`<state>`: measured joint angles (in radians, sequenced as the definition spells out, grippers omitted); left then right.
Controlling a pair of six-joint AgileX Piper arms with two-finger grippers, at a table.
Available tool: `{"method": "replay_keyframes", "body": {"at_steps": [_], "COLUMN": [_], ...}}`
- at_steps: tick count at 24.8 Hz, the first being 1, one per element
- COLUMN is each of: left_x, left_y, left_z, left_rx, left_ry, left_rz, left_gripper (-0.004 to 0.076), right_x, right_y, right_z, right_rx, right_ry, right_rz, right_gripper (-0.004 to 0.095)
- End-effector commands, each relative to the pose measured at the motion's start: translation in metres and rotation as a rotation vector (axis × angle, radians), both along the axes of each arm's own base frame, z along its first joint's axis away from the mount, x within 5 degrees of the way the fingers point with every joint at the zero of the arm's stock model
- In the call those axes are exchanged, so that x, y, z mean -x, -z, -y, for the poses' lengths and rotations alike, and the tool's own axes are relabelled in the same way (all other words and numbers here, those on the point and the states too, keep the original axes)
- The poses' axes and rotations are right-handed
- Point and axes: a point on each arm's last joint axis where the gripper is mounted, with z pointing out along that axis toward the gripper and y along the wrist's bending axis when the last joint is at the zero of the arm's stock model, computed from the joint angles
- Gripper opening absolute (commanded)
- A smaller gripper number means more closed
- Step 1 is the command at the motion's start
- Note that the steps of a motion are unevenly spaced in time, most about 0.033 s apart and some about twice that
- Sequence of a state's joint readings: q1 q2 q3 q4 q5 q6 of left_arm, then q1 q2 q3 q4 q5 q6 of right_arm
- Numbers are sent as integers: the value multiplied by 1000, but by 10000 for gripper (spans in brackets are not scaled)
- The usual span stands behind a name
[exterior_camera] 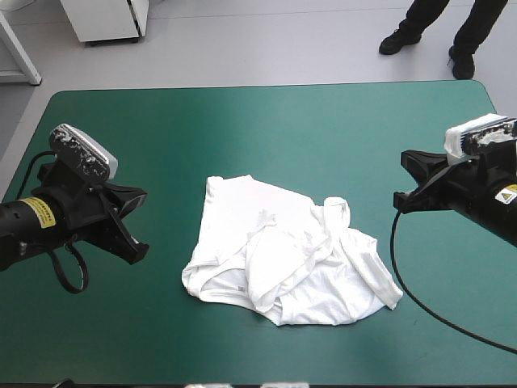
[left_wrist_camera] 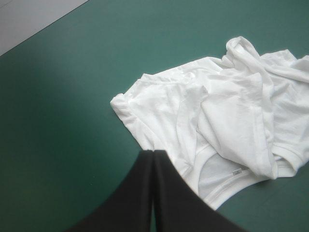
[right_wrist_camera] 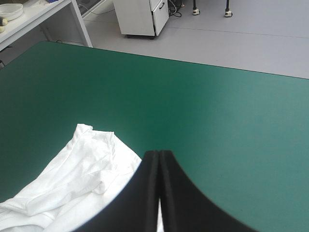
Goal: Fold the cloth
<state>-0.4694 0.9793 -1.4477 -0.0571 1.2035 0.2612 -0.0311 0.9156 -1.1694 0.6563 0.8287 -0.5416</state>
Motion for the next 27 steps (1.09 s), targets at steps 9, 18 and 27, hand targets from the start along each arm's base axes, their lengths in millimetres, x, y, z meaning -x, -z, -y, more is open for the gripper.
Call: {"method": "replay_keyframes", "body": {"at_steps": [9, 18, 27], "left_x": [3, 0, -2], "left_y": [-12, -5, 5], "left_z": [0, -1, 0], "left_rx": [55, 33, 1], "left_ry": [6, -45, -59], "left_rz": [74, -4, -109], "left_gripper": [-10, -9, 195], "right_x": [2, 5, 37], "right_y": [-14, 1, 12], "right_z": [1, 4, 2], "right_rx": [-37, 107, 246], "right_ry": [22, 11, 2], "right_rz": [81, -40, -198], "right_gripper": [-13, -13, 260]}}
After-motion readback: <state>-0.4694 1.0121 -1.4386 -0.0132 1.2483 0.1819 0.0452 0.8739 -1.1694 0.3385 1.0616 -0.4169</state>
